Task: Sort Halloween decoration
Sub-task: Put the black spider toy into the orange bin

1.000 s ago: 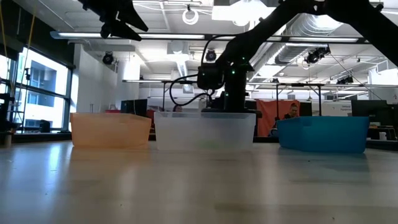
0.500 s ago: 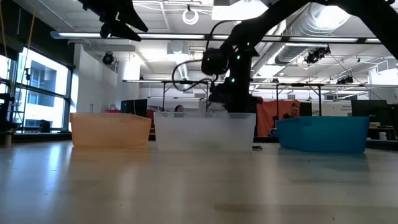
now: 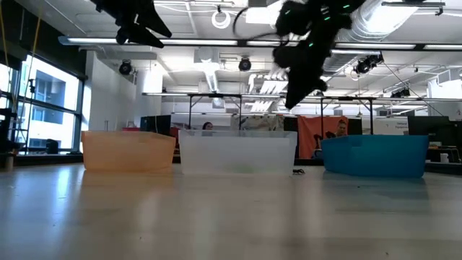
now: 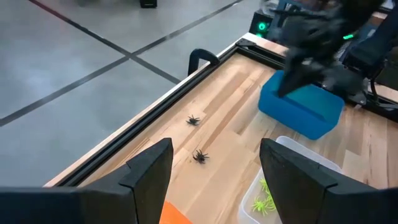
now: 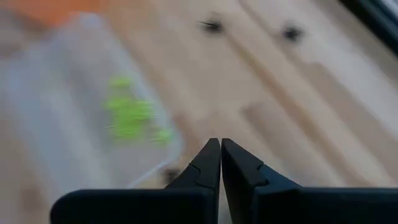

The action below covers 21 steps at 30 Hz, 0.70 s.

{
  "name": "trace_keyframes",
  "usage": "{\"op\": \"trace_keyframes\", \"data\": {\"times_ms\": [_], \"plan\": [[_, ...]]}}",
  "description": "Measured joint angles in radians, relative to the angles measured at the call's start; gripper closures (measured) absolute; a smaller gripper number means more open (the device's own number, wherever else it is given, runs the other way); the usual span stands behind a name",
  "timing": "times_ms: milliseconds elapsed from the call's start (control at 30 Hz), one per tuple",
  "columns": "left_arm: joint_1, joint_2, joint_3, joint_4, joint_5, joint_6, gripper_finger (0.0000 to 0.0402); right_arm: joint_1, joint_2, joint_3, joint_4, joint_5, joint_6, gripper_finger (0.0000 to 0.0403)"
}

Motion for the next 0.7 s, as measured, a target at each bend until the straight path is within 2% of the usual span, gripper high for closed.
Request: {"op": "trace_keyframes", "data": {"times_ms": [133, 300, 467, 700], "plan": [[0.0, 0.0, 0.0, 0.0, -0.001, 0.0, 0.0174, 0.047, -0.195, -0.162, 0.141, -0.102, 0.016, 0.0391], [0.0, 0.0, 0.0, 0.0, -0.001, 0.001, 0.0174, 0.105, -0.337, -0.222, 0.19, -0.104, -0.006, 0.0391], [0.0, 0.0, 0.0, 0.0, -0.001, 0.001, 0.0174, 0.183, -0.354, -0.183, 0.187, -0.127, -0.018, 0.0391], [0.0, 0.0, 0.0, 0.002, -0.001, 0.001, 0.0174, 0.35, -0.306, -0.151, 0.174, -0.142, -0.049, 0.0391]]}}
